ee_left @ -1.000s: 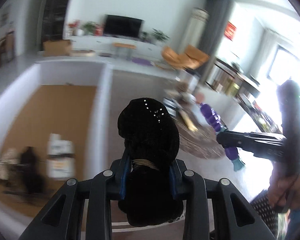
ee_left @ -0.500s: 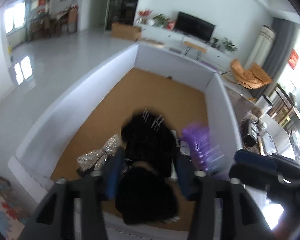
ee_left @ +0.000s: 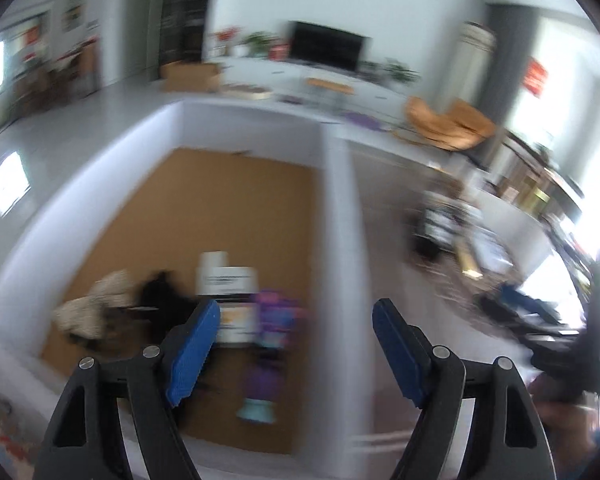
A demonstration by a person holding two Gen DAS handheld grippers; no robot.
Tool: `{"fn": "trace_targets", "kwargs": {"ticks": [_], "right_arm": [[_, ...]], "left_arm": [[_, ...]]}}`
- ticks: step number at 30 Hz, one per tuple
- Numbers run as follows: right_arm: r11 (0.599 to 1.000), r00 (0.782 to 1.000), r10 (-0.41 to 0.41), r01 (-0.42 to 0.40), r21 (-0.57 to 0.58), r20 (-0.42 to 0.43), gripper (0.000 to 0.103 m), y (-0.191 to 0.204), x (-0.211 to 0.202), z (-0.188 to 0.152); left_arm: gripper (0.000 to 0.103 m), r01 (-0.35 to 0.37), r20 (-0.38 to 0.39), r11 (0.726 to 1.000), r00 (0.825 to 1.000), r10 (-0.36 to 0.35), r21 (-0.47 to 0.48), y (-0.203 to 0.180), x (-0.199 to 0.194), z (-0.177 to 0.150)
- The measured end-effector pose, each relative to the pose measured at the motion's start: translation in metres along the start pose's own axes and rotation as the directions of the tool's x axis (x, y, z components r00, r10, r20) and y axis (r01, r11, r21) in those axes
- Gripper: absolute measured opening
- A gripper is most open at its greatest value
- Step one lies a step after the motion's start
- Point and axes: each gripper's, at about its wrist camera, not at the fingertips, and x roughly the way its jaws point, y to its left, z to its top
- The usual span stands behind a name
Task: Organize objects
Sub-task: 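Bring both open grippers back over the table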
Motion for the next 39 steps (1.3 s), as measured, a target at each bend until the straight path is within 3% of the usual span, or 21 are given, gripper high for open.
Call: {"fn": "trace_targets", "kwargs": {"ticks": [3, 5, 7, 11, 16, 20, 23, 31, 39], "right_arm": [[0.985, 0.986, -0.155, 0.158, 0.064, -0.058, 0.093, -0.057, 0.002, -0.035], [0.964, 0.966, -0.244, 0.251, 0.083, -0.086, 0.093, -0.092, -0.011, -0.055], [0.934, 0.937, -0.332, 0.343, 0.103, -0.11, 0.093, -0.129, -0.027, -0.077], [0.886, 0.897, -0.415, 0.437, 0.154, -0.152, 0.093, -0.173, -0.052, -0.096], [0.859, 0.879, -0.441, 0.472, 0.2, -0.18, 0.093, -0.207, -0.055, -0.109], [0.858, 0.881, -0.437, 0.469, 0.21, -0.184, 0.093, -0.209, -0.053, -0.108], [0.861, 0.865, -0.455, 0.488, 0.145, -0.211, 0.103, -0.202, -0.042, -0.109], [0.872, 0.87, -0.445, 0.475, 0.12, -0.213, 0.103, -0.199, -0.036, -0.106], [0.872, 0.87, -0.445, 0.475, 0.12, -0.213, 0.103, -0.2, -0.036, -0.106]], "left_arm": [[0.081, 0.111, -0.013, 0.988, 0.994, -0.11, 0.11, -0.058, -0.003, -0.005], [0.099, 0.181, -0.046, 0.968, 0.983, -0.176, 0.174, -0.098, -0.002, -0.016], [0.103, 0.242, -0.106, 0.949, 0.969, -0.225, 0.203, -0.13, 0.011, -0.027], [0.103, 0.236, -0.2, 0.945, 0.961, -0.193, 0.225, -0.163, 0.054, -0.049], [0.103, 0.118, -0.238, 0.959, 0.97, -0.055, 0.259, -0.174, 0.115, -0.061], [0.103, 0.065, -0.225, 0.955, 0.974, 0.001, 0.289, -0.182, 0.13, -0.062], [0.103, 0.031, -0.208, 0.946, 0.977, 0.039, 0.324, -0.189, 0.141, -0.059], [0.103, 0.043, -0.235, 0.947, 0.971, 0.035, 0.319, -0.2, 0.172, -0.05], [0.103, 0.032, -0.196, 0.95, 0.98, 0.031, 0.31, -0.2, 0.18, -0.046]]}}
